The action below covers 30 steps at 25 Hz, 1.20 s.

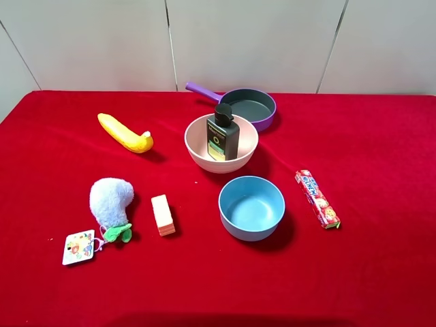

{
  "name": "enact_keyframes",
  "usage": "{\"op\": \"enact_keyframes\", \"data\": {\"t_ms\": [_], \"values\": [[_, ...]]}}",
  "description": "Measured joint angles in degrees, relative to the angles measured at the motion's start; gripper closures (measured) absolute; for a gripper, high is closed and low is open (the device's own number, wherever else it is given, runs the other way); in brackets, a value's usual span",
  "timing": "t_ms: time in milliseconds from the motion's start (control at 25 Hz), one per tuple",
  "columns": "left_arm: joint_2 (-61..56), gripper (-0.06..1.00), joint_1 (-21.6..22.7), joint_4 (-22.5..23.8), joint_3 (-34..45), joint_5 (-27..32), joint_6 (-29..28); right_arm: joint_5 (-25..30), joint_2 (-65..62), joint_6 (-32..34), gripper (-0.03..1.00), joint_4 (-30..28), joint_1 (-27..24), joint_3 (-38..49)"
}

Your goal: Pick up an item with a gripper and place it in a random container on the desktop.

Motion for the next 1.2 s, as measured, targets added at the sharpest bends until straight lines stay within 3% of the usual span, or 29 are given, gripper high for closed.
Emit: {"op": "enact_keyframes", "data": {"t_ms": [280,560,1200], "values": [[0.0,-0.05,0.0,0.0,0.0,0.0,0.0,-5.8,-17.5,0.0,0.28,-2.5,-14.5,8.3],[0.0,-0.05,0.0,0.0,0.0,0.0,0.0,-9.5,-31.7,0.0,0.28,-2.5,-23.3,15.4],[0.0,-0.05,0.0,0.0,0.0,0.0,0.0,-10.8,-32.9,0.0,0.28,-2.5,-24.7,17.1]]}}
